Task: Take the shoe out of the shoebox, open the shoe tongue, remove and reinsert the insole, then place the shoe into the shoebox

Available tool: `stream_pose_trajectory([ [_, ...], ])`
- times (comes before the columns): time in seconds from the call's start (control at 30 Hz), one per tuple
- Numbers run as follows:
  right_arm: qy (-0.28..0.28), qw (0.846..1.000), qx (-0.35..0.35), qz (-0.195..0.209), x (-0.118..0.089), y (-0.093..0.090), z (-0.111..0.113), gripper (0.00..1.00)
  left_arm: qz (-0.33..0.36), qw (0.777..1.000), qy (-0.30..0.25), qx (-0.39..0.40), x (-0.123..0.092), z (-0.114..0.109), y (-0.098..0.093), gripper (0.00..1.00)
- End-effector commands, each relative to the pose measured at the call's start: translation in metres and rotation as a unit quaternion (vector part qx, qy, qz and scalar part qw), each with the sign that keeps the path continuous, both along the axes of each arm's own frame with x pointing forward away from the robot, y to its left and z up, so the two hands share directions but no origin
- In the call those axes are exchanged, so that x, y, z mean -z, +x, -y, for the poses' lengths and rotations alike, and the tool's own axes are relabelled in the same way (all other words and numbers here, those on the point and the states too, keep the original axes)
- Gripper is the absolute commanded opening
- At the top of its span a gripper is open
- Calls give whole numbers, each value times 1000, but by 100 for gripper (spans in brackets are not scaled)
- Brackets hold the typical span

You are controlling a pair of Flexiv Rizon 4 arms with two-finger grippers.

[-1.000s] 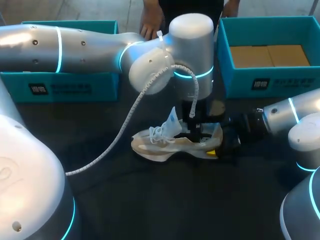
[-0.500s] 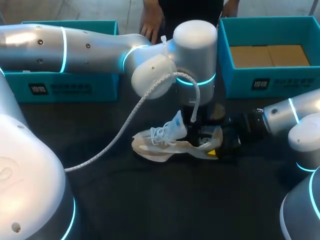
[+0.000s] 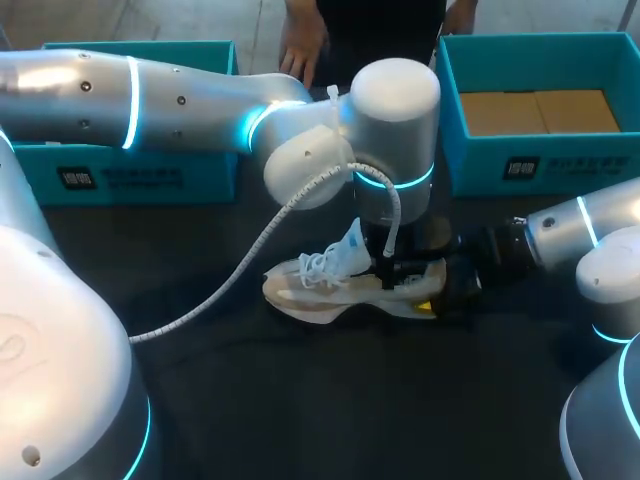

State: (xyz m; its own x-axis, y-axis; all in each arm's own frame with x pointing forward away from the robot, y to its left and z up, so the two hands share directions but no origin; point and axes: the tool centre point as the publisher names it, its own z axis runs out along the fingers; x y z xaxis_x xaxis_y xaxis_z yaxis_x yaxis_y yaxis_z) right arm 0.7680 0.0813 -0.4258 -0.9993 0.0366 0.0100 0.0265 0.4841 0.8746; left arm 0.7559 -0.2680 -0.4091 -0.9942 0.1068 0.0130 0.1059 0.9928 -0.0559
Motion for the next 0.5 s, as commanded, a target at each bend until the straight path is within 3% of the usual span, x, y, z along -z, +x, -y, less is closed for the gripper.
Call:
stream_pose_trajectory([
  [0.03, -2, 1000, 1, -1, -1, 1, -2, 0, 1, 1000, -1, -5, 10, -2, 3, 0],
  [0.5, -2, 1000, 1, -1, -1, 1, -2, 0, -23, 999, -13, -20, -30, -21, 9, 0],
])
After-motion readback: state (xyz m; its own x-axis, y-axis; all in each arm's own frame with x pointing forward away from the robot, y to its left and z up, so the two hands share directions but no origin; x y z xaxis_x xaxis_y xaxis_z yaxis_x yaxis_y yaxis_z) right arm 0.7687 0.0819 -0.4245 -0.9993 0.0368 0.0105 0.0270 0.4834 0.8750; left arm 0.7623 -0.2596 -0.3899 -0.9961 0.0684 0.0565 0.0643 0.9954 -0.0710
